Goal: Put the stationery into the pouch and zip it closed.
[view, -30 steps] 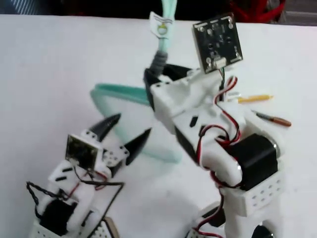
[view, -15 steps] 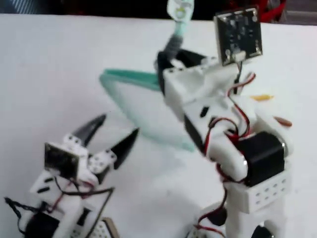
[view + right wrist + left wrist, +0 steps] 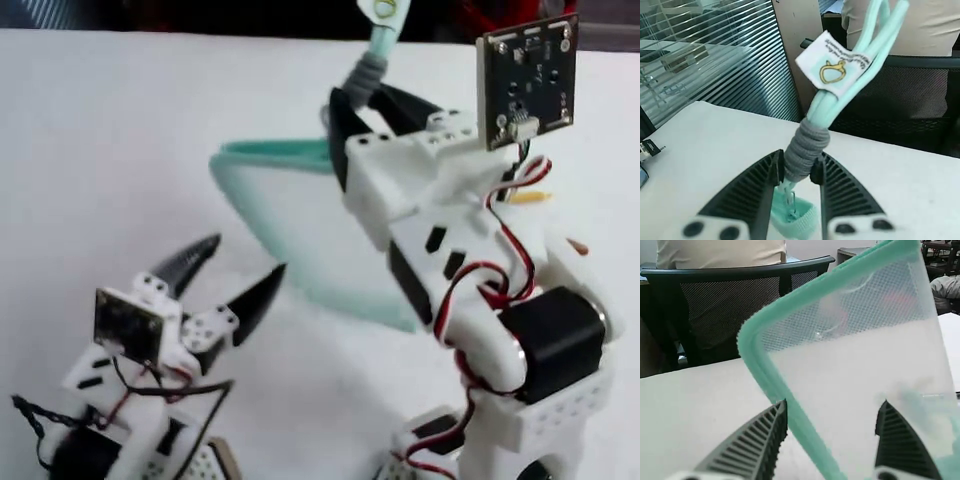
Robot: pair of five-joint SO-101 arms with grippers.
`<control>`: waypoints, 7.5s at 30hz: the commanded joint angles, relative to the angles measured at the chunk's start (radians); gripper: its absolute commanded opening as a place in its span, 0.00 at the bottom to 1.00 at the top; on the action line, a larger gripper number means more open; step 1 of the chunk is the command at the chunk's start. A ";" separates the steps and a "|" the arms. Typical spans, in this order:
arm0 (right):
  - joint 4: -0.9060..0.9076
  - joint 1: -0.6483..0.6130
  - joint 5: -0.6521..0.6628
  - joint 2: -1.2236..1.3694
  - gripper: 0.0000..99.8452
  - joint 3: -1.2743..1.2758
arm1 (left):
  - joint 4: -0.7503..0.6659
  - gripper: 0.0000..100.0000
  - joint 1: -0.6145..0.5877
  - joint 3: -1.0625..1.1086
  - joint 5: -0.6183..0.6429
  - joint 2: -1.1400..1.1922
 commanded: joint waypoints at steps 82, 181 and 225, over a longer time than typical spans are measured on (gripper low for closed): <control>-0.180 0.456 0.095 1.486 0.02 -0.532 | -0.416 0.23 -0.096 0.523 0.052 0.002; 0.337 -0.050 0.835 0.521 0.02 -0.117 | 0.026 0.38 0.001 0.181 0.198 0.002; 0.332 -0.200 0.470 0.147 0.02 -0.249 | -0.092 0.36 -0.232 0.198 0.081 0.002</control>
